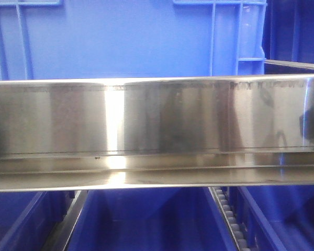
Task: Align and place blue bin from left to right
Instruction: 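Reach both grippers down onto the side walls of the blue bin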
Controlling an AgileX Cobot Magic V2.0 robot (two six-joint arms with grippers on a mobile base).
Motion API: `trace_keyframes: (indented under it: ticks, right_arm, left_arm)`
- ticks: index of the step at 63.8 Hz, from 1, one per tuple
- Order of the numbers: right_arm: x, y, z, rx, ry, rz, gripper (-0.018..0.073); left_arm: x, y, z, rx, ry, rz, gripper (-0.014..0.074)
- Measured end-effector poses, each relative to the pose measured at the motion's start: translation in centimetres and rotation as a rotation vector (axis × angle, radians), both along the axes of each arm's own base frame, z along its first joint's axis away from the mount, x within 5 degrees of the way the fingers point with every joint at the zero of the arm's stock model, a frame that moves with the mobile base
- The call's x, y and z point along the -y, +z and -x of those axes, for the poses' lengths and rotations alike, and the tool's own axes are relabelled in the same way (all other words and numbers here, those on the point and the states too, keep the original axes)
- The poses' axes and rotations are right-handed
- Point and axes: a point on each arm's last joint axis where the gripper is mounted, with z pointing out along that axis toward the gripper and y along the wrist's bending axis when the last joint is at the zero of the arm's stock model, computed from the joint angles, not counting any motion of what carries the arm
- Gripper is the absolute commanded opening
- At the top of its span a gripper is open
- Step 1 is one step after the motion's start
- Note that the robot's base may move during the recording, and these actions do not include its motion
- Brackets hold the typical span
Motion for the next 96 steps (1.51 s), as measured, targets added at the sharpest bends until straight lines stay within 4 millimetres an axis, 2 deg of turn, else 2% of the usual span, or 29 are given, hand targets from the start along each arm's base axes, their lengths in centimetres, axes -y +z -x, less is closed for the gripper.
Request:
trace_keyframes:
  ticks: [11, 16, 22, 30, 38, 45, 51, 59, 67, 79, 88, 96]
  right_arm:
    - [0.1, 1.1, 0.1, 0.097, -0.004, -0.029, -0.0070]
    - [0.1, 2.6, 0.5, 0.106, 0.001, -0.038, -0.0050]
    - [0.0, 5.7, 1.5, 0.110, 0.015, -0.044, 0.0065]
    - [0.0, 10.2, 3.6, 0.137, 0.042, -0.064, 0.0318]
    - [-0.1, 13.4, 5.0, 0.170, 0.071, -0.102, 0.0573]
    - [-0.1, 14.9, 4.9, 0.169, 0.079, -0.114, 0.0563]
    - [-0.3, 15.3, 4.1, 0.121, 0.088, -0.126, 0.0561]
    - [-0.7, 16.3, 2.9, 0.006, 0.120, -0.151, 0.0561]
    - [-1.3, 18.6, 1.3, -0.105, 0.156, -0.138, 0.0561]
    - [-2.2, 22.9, -1.3, -0.159, 0.246, -0.101, 0.0561]
    - [-3.5, 25.6, -4.4, -0.259, 0.325, -0.070, 0.0561]
    - [-5.3, 27.4, -8.1, -0.378, 0.398, -0.034, 0.0561]
  left_arm:
    - [0.0, 0.4, 0.1, 0.018, -0.002, 0.015, 0.0022]
    - [0.0, 1.9, 0.4, 0.039, 0.003, 0.019, 0.0065]
    - [-0.1, 5.7, 1.5, 0.091, 0.015, 0.022, 0.0195]
    - [-0.2, 10.3, 3.6, 0.147, 0.032, 0.027, 0.0388]
    - [-0.3, 14.8, 5.4, 0.171, 0.044, 0.039, 0.0541]
    - [-0.3, 17.6, 5.8, 0.189, 0.045, 0.045, 0.0608]
    - [-0.3, 19.3, 5.2, 0.164, 0.025, 0.051, 0.0613]
    - [-0.2, 20.8, 2.9, 0.008, -0.024, 0.030, 0.0613]
    - [0.7, 22.3, -0.3, -0.186, -0.124, -0.033, 0.0613]
    - [2.3, 25.4, -5.1, -0.333, -0.230, -0.066, 0.0611]
    - [3.7, 27.1, -8.9, -0.424, -0.275, -0.082, 0.0594]
    - [5.0, 27.9, -12.3, -0.517, -0.306, -0.099, 0.0580]
